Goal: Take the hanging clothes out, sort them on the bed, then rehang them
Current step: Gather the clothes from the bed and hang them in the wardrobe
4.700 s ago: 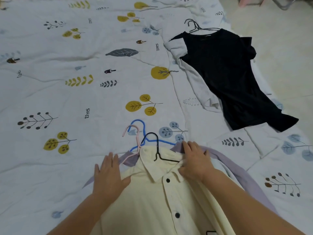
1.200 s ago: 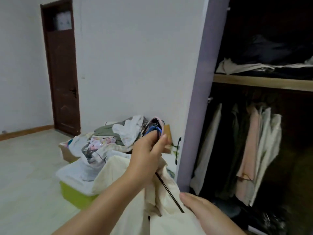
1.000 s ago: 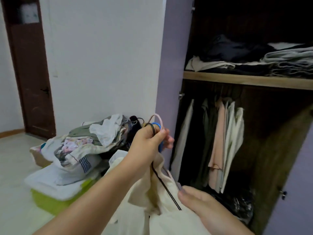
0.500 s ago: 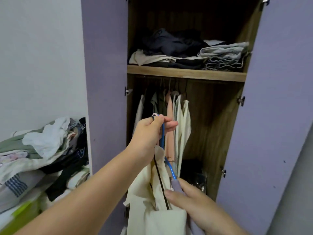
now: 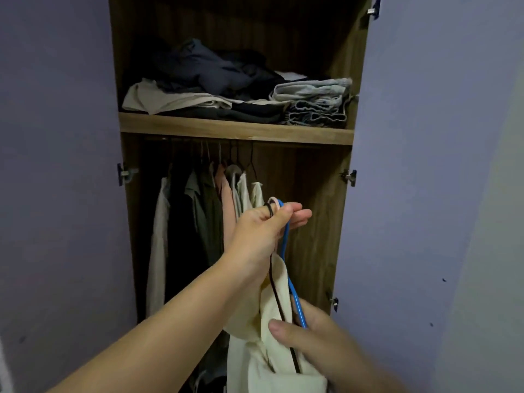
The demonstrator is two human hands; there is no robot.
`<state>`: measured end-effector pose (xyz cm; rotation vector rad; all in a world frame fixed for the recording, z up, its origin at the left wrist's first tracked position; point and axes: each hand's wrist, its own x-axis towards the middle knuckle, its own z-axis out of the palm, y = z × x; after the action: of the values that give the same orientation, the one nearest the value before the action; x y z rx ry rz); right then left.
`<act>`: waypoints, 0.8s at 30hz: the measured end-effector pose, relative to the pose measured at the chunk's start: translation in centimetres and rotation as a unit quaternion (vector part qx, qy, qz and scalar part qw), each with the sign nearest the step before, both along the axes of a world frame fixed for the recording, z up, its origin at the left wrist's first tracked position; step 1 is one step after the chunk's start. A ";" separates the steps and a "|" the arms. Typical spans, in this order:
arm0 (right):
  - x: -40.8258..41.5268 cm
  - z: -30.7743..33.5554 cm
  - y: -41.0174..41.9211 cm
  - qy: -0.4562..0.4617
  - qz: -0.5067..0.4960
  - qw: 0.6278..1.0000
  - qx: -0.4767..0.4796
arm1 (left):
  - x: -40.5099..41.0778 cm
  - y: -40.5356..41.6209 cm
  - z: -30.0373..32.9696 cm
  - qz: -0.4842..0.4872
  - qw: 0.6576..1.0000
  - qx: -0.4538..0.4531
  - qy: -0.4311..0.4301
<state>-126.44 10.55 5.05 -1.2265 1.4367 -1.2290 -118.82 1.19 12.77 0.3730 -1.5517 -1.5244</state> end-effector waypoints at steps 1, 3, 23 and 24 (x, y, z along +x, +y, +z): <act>-0.4 -0.4 -1.0 -0.029 0.009 0.999 -0.013 | -0.4 -0.8 0.1 -0.014 1.000 -0.003 -0.006; -1.2 -1.0 -2.9 -0.080 0.004 0.996 -0.037 | -1.3 -2.3 0.1 -0.039 0.999 -0.006 -0.021; -18.5 1.1 -16.0 -0.112 -0.030 0.979 -0.167 | -18.2 -15.8 -1.7 0.167 0.923 -0.224 -0.266; -19.7 1.2 -16.8 -0.110 -0.026 0.979 -0.168 | -18.9 -16.3 -1.9 0.170 0.908 -0.230 -0.305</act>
<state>-146.14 -6.30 6.27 -1.2320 1.1364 -1.6371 -137.68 -15.15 10.84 0.8471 -2.1272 -0.7575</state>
